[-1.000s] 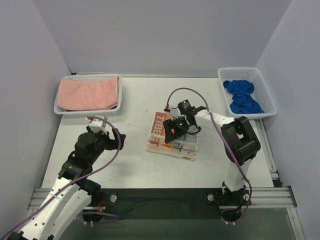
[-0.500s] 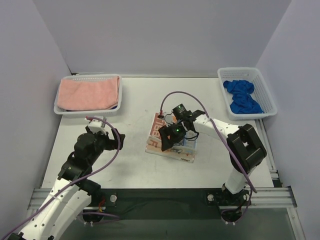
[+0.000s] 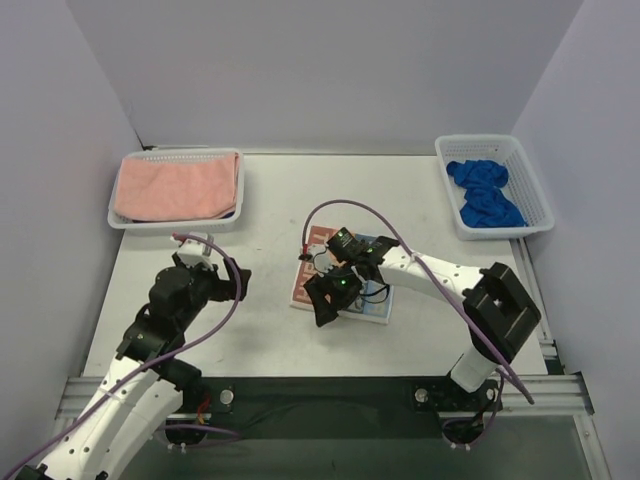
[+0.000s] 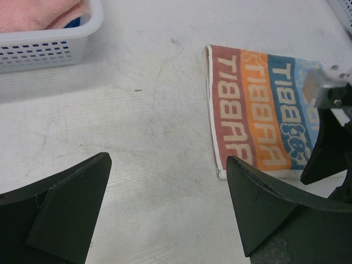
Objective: Fold and stack the towels
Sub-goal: Fold the towel
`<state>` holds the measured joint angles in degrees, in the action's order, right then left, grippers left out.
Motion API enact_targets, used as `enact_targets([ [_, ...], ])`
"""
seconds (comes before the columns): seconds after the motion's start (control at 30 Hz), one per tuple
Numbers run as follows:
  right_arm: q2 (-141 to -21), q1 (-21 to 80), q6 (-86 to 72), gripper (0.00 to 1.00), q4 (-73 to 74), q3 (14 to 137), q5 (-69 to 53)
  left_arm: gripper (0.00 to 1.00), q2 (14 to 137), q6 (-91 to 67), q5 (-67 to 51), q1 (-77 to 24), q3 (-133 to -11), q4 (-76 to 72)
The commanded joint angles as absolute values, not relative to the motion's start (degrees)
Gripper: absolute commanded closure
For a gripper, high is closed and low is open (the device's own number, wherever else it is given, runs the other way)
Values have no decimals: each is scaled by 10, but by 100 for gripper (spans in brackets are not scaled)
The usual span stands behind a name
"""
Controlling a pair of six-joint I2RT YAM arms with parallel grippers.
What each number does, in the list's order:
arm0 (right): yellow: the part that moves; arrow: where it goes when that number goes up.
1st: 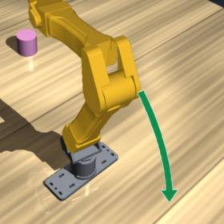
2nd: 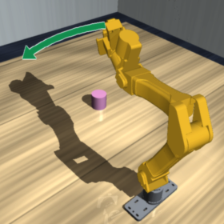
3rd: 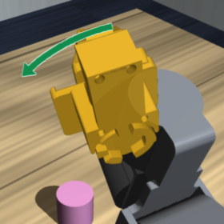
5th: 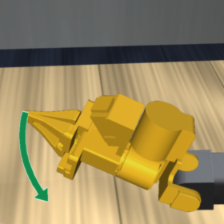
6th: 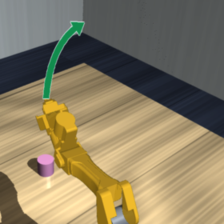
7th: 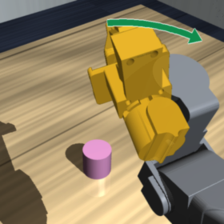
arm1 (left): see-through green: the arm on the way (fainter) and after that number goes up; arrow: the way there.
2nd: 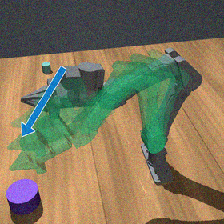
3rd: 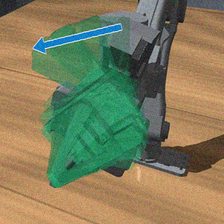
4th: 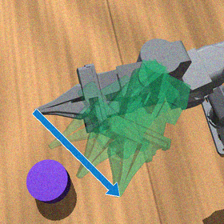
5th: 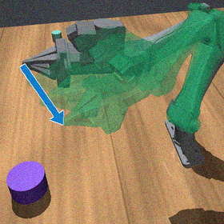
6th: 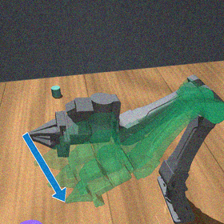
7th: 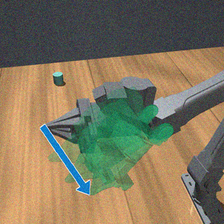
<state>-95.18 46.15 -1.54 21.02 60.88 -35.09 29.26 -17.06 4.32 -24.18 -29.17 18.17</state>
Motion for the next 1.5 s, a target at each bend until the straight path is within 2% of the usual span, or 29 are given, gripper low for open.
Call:
enact_targets([
  [0.0,-883,451,-54,41,231,609,-253,3,302,-186,19,-245,-292,160],
  [0.1,-853,421,-103,48,231,588,-171,6,353,-220,-13,-250,-301,158],
  [0.27,-807,368,-160,58,228,527,-118,11,496,-254,-76,-268,-359,136],
  [0.37,-782,347,-198,69,207,477,-96,16,596,-253,-76,-318,-408,106],
  [0.53,-771,338,-233,72,154,423,-112,21,766,-275,-92,-373,-481,68],
  [0.63,-773,335,-242,77,127,392,-104,32,837,-277,-88,-390,-507,49],
  [0.7,-776,336,-252,87,109,367,-89,39,880,-279,-78,-397,-510,26],
  [0.77,-788,335,-263,90,83,346,-86,44,909,-288,-75,-402,-507,13],
  [0.8,-794,334,-266,91,78,341,-82,49,930,-293,-71,-401,-505,14],
  [0.9,-802,334,-272,94,73,320,-78,53,936,-320,-59,-401,-473,19],
  [1.03,-776,333,-265,94,80,301,-84,54,877,-367,-50,-402,-395,28],
  [1.17,-766,331,-258,93,85,300,-83,53,782,-444,-38,-404,-267,23],
  [1.2,-766,332,-256,93,86,303,-88,50,744,-450,-34,-404,-252,23],
  [1.23,-772,332,-251,92,90,312,-95,43,724,-455,-26,-405,-244,22],
  [1.37,-762,330,-236,91,98,348,-118,24,650,-444,-20,-405,-249,19],
  [1.47,-755,324,-208,86,105,408,-140,18,635,-418,-10,-397,-304,26],
])
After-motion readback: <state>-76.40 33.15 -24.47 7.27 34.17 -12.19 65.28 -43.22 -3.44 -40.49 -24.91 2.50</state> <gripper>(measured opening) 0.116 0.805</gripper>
